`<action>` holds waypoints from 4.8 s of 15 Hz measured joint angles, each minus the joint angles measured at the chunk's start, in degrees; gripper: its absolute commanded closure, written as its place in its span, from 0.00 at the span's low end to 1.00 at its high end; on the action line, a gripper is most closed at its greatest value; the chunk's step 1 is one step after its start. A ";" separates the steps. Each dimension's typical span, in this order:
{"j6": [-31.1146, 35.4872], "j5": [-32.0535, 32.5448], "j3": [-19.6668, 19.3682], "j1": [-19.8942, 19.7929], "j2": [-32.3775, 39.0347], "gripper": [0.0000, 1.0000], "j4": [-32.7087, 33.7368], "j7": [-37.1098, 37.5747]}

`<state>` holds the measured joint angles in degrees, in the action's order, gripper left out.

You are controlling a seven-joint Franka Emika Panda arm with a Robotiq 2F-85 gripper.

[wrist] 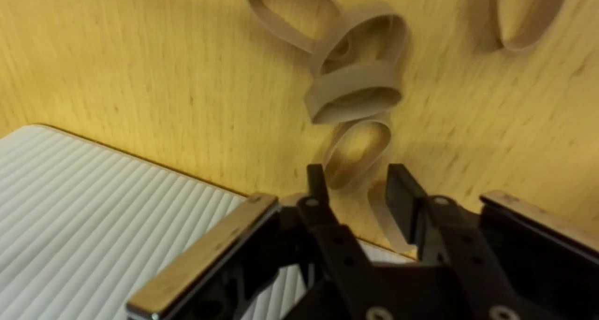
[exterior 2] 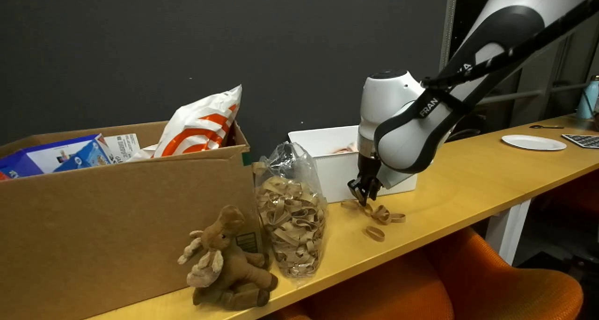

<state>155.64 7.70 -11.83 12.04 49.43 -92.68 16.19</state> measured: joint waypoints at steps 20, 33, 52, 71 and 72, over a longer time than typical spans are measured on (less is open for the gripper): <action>1.94 -0.27 0.75 -1.80 2.62 0.99 1.11 -0.01; 3.50 0.30 -1.07 0.58 -11.64 0.99 -15.46 0.61; 5.48 1.15 -0.71 0.04 -12.87 0.29 -21.00 0.43; 5.33 -3.01 1.02 -1.05 -7.41 0.00 -15.09 4.91; 5.08 -3.62 0.95 -1.13 -7.40 0.00 -15.05 5.71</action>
<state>160.72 4.08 -10.87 10.91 42.03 -107.73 21.91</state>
